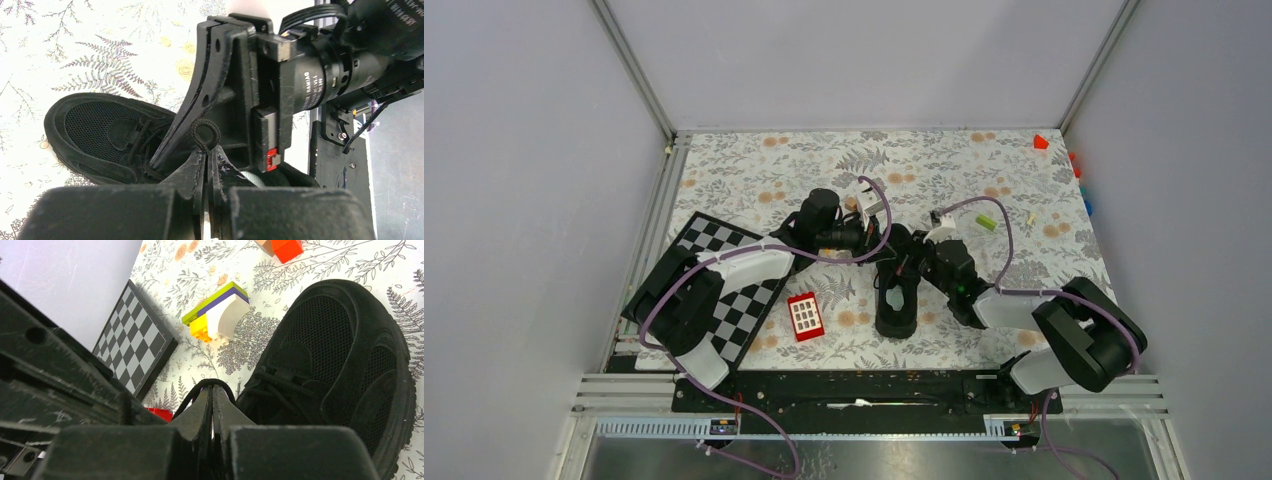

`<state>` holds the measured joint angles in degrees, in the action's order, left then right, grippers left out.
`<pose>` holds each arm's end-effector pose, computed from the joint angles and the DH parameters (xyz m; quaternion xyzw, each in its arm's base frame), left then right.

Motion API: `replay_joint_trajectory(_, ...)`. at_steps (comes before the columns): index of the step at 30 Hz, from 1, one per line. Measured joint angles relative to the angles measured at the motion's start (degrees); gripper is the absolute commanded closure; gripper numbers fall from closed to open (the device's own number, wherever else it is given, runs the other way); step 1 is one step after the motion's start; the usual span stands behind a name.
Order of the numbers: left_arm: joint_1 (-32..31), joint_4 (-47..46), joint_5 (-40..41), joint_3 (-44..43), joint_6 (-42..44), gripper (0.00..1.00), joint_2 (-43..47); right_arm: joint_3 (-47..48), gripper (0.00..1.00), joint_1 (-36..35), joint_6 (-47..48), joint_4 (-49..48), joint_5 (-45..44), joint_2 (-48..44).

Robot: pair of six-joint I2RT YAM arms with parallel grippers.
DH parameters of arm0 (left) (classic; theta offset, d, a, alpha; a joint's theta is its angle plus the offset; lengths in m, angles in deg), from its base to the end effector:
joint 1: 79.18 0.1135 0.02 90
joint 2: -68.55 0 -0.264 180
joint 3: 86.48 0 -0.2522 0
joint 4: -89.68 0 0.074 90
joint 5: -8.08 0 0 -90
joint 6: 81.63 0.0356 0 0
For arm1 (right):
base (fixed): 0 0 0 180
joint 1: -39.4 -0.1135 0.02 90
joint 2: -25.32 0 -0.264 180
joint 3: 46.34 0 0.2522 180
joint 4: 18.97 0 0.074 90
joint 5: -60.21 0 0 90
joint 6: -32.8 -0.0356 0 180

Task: Tie the shoes
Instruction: Cross the shoelace with the shoelace.

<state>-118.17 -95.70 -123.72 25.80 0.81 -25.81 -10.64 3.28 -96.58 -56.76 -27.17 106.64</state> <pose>0.2643 -0.2444 0.2272 0.4027 0.6877 -0.4789 0.3681 0.2132 0.1576 0.1793 0.0064 0.7537 0.4159 0.5089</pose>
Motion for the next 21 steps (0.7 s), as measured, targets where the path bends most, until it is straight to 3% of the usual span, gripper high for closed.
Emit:
replay_joint_trajectory(3,0.0,0.0,0.0,0.0,0.0,1.00,0.0,0.7,1.00,0.0,-0.9,-1.1,-0.1,2.2)
replay_joint_trajectory(11,0.0,-0.1,-0.1,0.2,0.0,1.00,0.0,-0.7,0.77,0.0,-1.9,-4.8,-0.7,2.8)
replay_joint_trajectory(21,0.0,-0.3,-0.7,0.2,-0.1,1.00,0.1,-2.0,0.64,0.0,-0.7,0.3,-1.7,-3.1)
